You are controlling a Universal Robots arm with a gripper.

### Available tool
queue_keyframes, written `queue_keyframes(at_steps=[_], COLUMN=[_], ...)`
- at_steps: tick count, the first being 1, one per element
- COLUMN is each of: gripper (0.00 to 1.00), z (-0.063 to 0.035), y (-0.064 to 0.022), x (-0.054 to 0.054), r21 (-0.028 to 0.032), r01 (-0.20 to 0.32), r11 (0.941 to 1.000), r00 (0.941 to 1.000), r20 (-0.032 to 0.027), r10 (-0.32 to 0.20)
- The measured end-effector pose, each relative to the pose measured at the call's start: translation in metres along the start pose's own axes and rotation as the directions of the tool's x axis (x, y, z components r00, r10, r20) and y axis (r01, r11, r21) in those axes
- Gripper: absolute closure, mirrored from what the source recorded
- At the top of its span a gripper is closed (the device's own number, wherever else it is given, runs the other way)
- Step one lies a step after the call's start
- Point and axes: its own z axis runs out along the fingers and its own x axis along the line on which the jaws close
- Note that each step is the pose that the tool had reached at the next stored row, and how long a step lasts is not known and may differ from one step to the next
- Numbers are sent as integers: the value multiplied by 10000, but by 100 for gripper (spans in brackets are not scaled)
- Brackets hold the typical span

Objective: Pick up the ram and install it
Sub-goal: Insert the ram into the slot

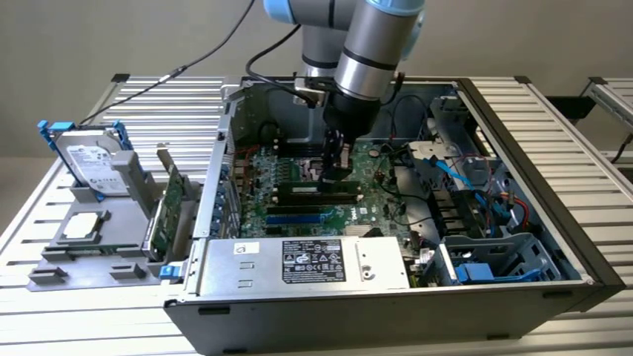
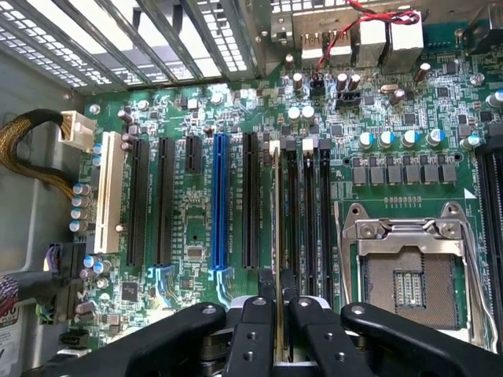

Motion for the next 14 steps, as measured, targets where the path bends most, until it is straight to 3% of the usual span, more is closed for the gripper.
queue_keyframes(at_steps=[2, 4, 14], gripper=[86, 86, 86], z=[7, 20, 64], y=[-2, -4, -15], x=[-1, -4, -12], r21=[-93, -142, -197], r01=[16, 23, 34], r11=[10000, 9999, 9998], r00=[10000, 10000, 10000], r20=[-6, -9, -10], r10=[-16, -24, -34])
